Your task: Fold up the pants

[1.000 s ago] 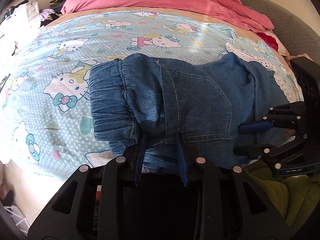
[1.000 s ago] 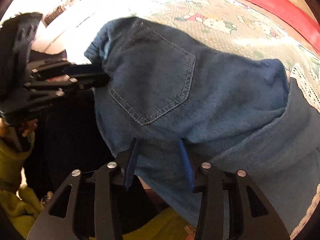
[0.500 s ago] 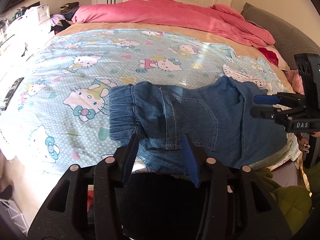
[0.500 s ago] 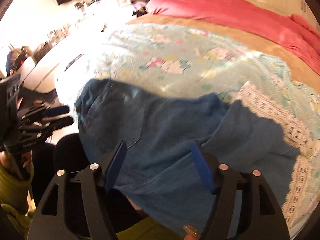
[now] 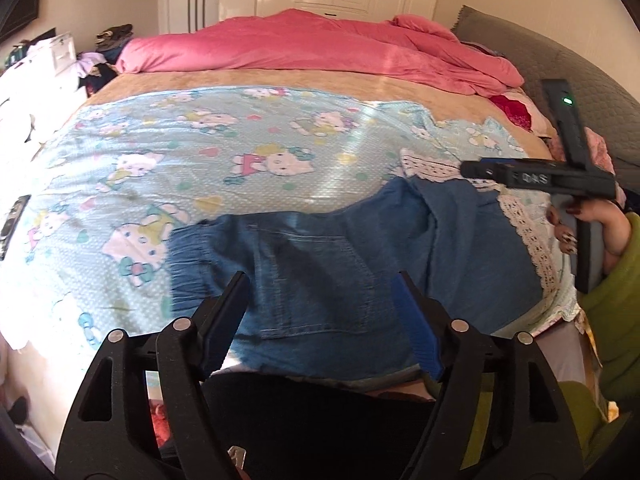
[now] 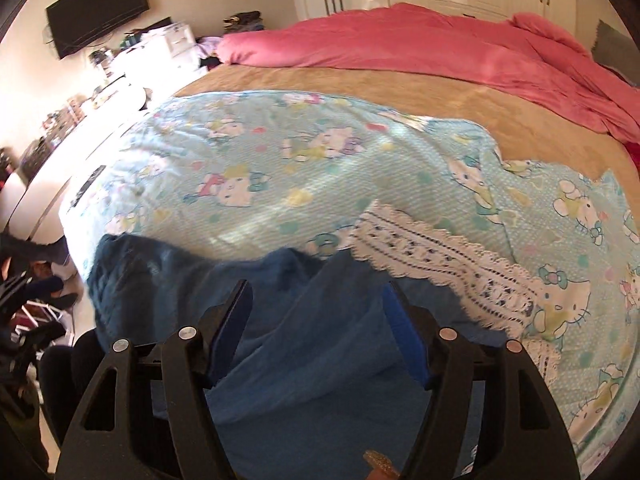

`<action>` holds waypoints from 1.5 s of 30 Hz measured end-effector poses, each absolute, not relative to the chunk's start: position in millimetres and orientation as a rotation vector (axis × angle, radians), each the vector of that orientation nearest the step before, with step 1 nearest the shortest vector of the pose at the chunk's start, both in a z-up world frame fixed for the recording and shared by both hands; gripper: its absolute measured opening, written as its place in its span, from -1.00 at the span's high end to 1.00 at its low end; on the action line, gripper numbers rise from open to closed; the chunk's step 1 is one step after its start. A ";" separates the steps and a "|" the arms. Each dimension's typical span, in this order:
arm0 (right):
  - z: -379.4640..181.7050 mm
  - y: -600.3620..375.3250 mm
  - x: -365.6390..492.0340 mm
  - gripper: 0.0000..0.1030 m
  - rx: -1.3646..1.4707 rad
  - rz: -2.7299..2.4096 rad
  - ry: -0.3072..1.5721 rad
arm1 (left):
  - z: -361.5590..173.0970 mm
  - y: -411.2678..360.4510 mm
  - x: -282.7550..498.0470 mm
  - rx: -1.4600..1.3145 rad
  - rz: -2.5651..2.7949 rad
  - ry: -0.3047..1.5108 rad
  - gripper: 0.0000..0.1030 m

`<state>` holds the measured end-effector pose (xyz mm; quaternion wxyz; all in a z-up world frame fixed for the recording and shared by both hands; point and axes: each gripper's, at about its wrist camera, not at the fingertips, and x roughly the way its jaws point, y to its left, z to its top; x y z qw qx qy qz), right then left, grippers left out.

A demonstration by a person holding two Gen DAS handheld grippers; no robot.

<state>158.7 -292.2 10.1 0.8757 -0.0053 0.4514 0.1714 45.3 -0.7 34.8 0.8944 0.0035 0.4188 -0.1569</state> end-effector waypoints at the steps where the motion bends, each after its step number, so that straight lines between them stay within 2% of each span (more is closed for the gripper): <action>1: 6.8 -296.6 167.1 -0.29 -0.005 0.340 0.953 | 33.1 -6.9 47.8 0.007 -0.340 0.878 -0.28; 11: -19.5 -286.8 231.0 -0.29 -0.025 0.326 1.019 | -6.5 -78.3 71.2 -0.003 -0.511 0.990 -0.28; 21: -73.0 -266.9 292.9 -0.29 -0.095 0.215 1.128 | -44.4 -114.3 91.2 -0.004 -0.571 1.076 -0.28; 23: -75.0 -269.3 295.7 -0.14 -0.097 0.209 1.117 | -48.7 -119.3 92.3 0.012 -0.574 1.079 -0.28; 25: -74.1 -276.5 296.5 0.22 -0.065 0.218 1.109 | -52.0 -122.7 92.6 0.022 -0.574 1.081 -0.28; 28: -67.4 -292.0 293.9 0.62 -0.010 0.245 1.084 | -54.4 -128.0 92.6 0.041 -0.574 1.075 -0.28; 33: -40.8 -322.7 271.8 0.76 0.088 0.286 1.013 | -54.8 -132.0 98.1 0.041 -0.573 1.070 -0.28; 39: 4.8 -368.6 219.1 0.77 0.167 0.286 0.913 | -47.9 -140.6 94.6 0.049 -0.576 1.053 -0.26; 42: 21.6 -394.1 189.5 0.78 0.201 0.259 0.884 | -48.6 -147.3 96.3 0.077 -0.568 1.038 -0.03; 45: 31.5 -419.3 156.4 0.81 0.228 0.216 0.870 | -51.1 -156.1 95.7 0.120 -0.575 1.021 0.28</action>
